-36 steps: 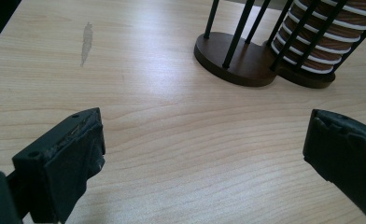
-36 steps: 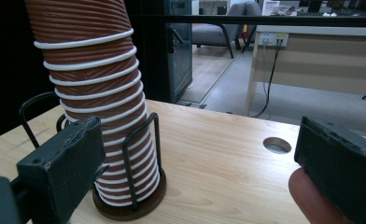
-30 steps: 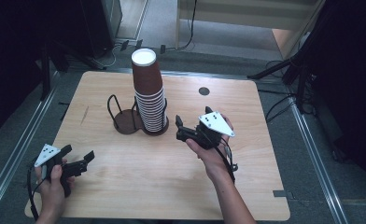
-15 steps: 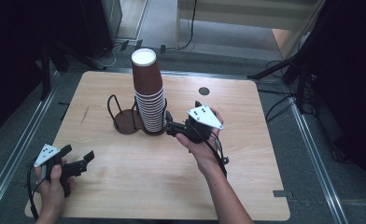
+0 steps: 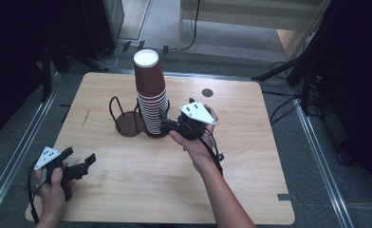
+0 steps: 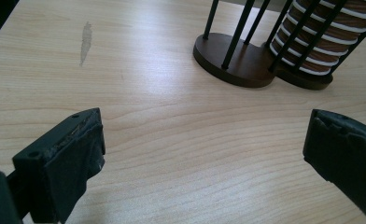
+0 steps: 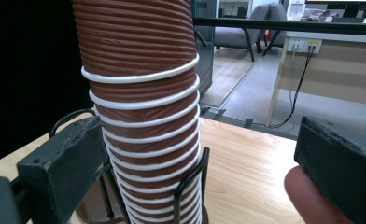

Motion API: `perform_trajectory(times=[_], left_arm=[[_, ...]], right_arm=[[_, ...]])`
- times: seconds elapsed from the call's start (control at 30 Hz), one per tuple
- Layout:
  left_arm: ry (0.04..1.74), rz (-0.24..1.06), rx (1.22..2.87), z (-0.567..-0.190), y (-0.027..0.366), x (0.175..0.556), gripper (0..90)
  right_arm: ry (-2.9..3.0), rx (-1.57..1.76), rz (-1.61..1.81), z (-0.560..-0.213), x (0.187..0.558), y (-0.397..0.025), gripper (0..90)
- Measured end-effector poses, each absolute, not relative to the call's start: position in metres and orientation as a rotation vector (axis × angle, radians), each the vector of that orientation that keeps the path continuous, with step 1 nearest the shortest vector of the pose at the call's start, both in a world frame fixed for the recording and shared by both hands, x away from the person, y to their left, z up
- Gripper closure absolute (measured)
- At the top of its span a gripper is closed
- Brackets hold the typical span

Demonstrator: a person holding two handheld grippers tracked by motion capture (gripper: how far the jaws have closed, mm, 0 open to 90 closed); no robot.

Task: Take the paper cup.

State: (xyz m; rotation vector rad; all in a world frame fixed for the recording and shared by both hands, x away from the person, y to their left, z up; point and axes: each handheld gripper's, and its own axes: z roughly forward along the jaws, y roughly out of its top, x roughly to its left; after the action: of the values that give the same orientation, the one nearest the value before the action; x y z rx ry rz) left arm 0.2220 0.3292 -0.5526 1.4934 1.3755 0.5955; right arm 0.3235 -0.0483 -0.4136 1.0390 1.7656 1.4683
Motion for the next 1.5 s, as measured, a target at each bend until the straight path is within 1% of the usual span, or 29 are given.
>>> perform_trajectory(times=[0.93, 1.5], left_arm=[[1.377, 0.592, 1.490, -0.553, 0.330, 0.222, 0.0], [1.380, 0.592, 1.490, -0.553, 0.330, 0.222, 0.0]], right_arm=[[1.796, 1.013, 1.505, -0.403, 0.347, -0.008, 0.4], [1.787, 1.016, 1.505, -0.401, 0.356, 0.001, 0.3]])
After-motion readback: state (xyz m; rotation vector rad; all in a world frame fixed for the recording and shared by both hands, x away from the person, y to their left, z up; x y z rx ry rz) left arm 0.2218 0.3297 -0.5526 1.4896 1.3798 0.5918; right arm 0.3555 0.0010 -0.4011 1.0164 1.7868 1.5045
